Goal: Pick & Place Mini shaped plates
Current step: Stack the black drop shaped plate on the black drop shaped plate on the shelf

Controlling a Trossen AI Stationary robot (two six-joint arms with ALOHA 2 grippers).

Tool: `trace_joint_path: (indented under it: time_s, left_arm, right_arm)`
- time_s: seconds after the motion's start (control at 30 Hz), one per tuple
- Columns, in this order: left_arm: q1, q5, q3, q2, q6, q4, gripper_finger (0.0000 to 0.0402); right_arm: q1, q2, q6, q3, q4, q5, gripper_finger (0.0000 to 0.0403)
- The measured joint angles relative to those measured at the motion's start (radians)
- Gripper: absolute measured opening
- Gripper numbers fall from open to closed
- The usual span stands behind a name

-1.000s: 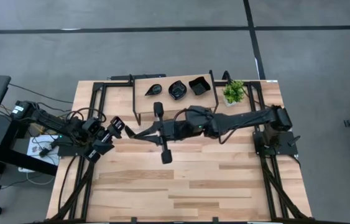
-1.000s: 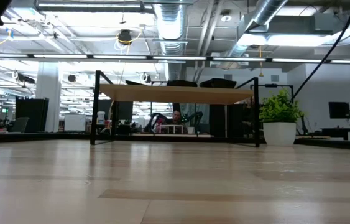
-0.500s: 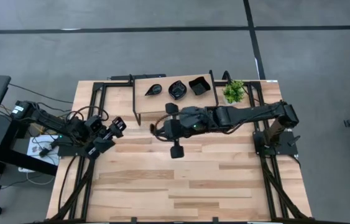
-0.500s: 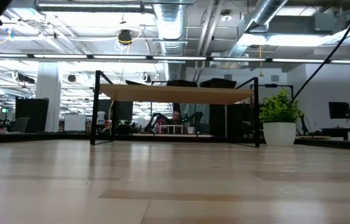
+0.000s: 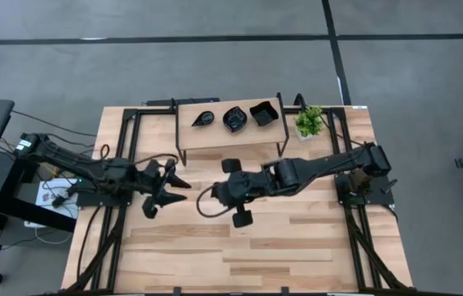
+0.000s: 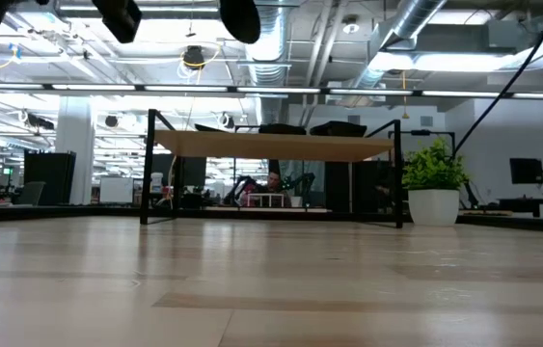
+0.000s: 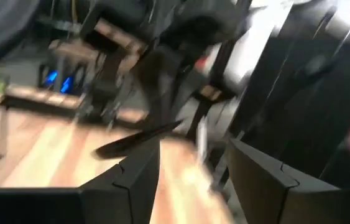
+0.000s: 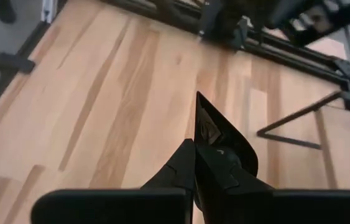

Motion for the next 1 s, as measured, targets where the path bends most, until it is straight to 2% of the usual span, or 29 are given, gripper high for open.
trace_joint_path:
  time_s: [0.2, 0.4, 0.6, 0.8, 1.0]
  left_arm:
    - [0.0, -0.056, 0.186, 0.001, 0.096, -0.448, 0.0186]
    - [0.0, -0.14, 0.312, 0.02, 0.15, -0.666, 0.0186]
    - [0.0, -0.159, 0.362, 0.123, 0.182, -0.734, 0.0186]
    - [-0.003, -0.156, 0.384, 0.223, 0.188, -0.818, 0.0186]
    - [-0.042, -0.15, 0.387, 0.304, 0.289, -0.84, 0.0186]
  right_arm:
    - [0.029, 0.015, -0.026, 0.0, -0.029, -0.001, 0.0001]
    - [0.038, 0.015, -0.026, 0.0, -0.044, 0.008, 0.0001]
    - [0.035, 0.08, -0.102, -0.003, -0.084, 0.02, 0.0001]
    - [0.037, 0.167, -0.104, -0.003, -0.085, 0.022, 0.0001]
    - [0.034, 0.211, -0.117, -0.004, -0.057, 0.022, 0.0001]
